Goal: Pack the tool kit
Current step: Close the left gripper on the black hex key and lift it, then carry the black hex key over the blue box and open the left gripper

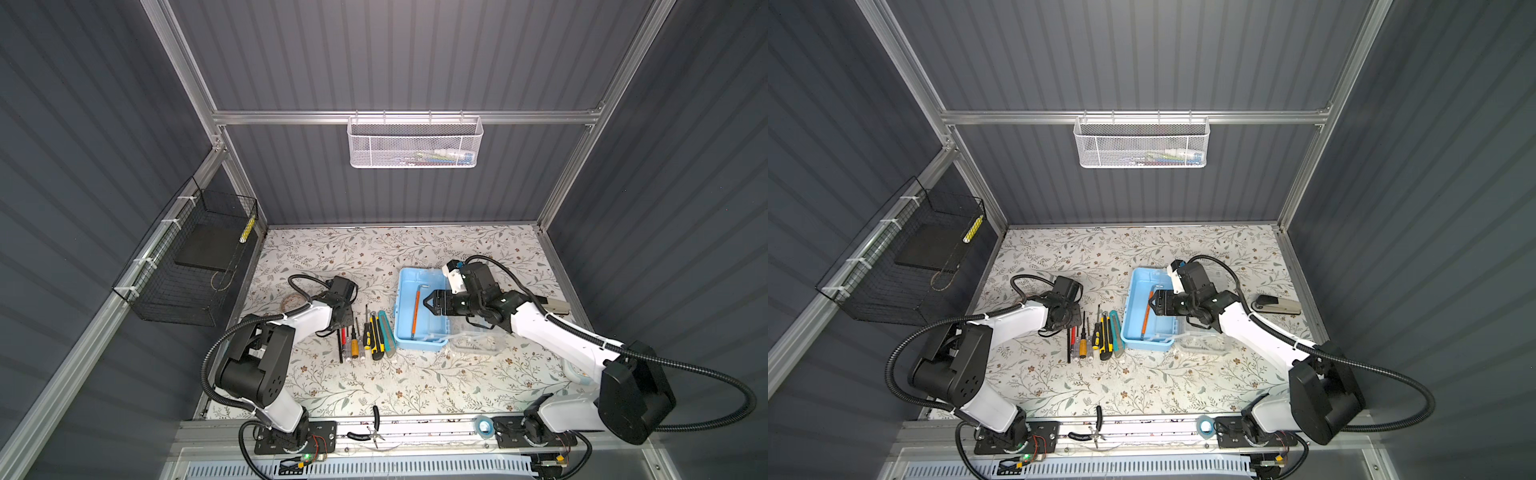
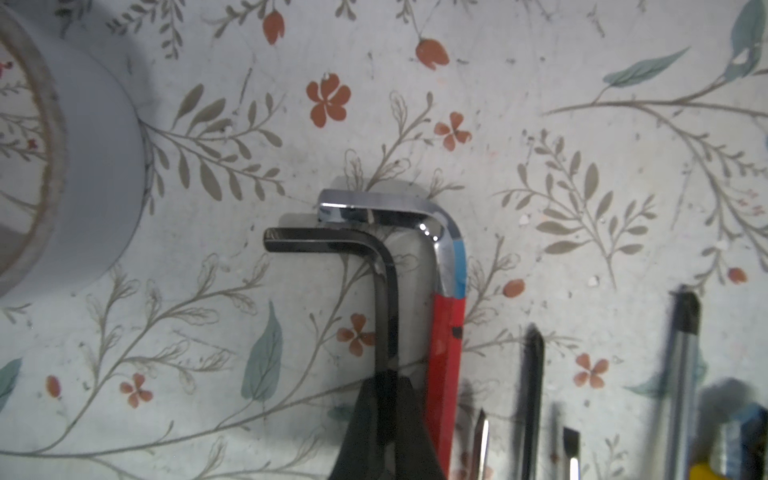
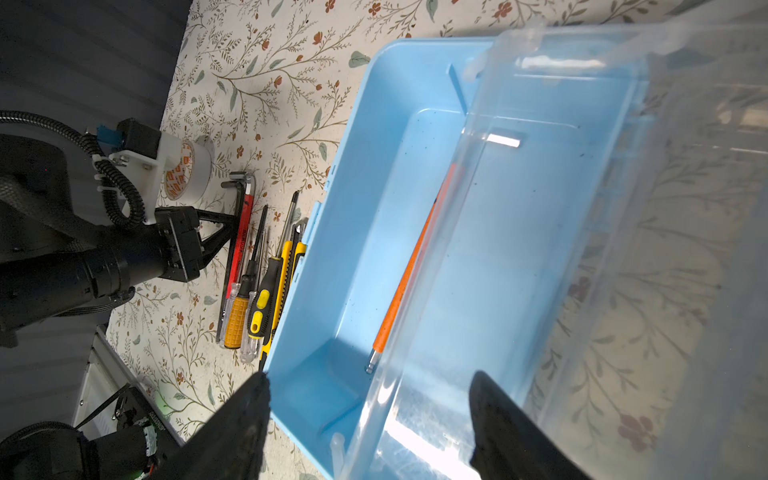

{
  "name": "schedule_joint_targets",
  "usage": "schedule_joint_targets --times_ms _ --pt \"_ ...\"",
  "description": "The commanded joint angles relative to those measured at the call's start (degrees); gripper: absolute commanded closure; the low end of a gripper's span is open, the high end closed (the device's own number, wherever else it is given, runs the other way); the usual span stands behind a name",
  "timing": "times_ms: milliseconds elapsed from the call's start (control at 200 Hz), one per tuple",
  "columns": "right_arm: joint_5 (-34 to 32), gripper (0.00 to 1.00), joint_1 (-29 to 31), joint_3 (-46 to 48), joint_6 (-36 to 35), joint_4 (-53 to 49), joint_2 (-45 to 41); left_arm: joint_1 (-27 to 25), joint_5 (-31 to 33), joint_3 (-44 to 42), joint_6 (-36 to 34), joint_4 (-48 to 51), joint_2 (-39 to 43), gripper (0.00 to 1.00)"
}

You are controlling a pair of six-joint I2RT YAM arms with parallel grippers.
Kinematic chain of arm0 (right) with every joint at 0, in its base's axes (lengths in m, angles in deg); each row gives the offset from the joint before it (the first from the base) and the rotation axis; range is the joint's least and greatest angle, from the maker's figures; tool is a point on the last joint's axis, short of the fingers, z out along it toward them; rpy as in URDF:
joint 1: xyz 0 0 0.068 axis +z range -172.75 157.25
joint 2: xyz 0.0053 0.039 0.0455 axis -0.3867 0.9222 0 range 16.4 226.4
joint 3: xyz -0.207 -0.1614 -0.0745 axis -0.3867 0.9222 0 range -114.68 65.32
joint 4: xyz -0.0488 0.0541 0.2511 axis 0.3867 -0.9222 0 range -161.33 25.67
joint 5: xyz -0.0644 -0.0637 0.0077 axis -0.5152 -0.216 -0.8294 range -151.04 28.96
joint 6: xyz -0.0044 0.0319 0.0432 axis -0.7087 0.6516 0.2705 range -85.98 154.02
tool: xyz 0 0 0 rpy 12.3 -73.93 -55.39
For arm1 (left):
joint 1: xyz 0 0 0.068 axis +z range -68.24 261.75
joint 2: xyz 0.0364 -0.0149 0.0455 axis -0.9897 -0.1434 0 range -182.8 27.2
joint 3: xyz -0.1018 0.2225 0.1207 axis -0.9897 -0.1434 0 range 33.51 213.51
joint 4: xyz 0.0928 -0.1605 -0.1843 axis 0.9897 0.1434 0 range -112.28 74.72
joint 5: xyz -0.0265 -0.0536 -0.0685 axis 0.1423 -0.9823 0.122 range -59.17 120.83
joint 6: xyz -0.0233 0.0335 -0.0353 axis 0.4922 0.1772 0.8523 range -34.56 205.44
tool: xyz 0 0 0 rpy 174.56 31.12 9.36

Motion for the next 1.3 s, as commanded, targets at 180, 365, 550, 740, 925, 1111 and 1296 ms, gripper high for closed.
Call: schedule_joint_targets --times_ms 180,365,550,740,925,1111,1296 --pt "0.7 0.24 -1.8 1.5 2.3 0.5 -2.7 0.3 -9.4 9.8 0.0 8.8 12.7 1.0" --pt "0.3 0.24 -3.9 4.2 4.3 2.6 -6.4 -5.7 -15.5 16.2 5.5 5.0 14.1 1.0" --pt "0.8 0.24 -6.3 5.3 4.9 2.6 -8.8 -14.3 -15.6 25.8 5.6 1.7 4.5 1.0" --pt "0.7 0.24 -7.1 6.6 5.4 2.0 -10.6 -17.9 -16.4 31.7 4.6 -1.1 -5.1 1.0" --pt "0.5 0.24 -7.3 7.6 5.7 2.0 -10.8 -19.9 -15.4 36.0 3.8 -1.1 -12.5 1.0" --pt "0.9 0.24 -7.3 7.6 5.9 2.1 -10.4 -20.6 -14.8 36.5 4.4 -0.5 -16.9 1.0" --pt "1.2 0.23 -7.3 7.5 6.0 2.5 -9.9 -20.9 -13.8 36.2 5.1 0.0 -18.4 0.98"
